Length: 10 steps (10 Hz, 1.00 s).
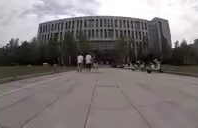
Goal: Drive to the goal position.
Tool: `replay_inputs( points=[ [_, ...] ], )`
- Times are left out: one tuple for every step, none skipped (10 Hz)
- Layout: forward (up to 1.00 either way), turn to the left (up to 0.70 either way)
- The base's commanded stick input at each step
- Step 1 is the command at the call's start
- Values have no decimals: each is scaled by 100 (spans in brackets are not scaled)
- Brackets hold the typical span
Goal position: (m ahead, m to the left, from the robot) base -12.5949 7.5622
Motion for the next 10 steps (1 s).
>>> replay_inputs(
  points=[
    [70,0],
    [70,0],
    [70,0],
    [70,0],
    [70,0],
    [70,0],
    [70,0],
    [70,0],
    [70,0],
    [70,0]
  ],
)
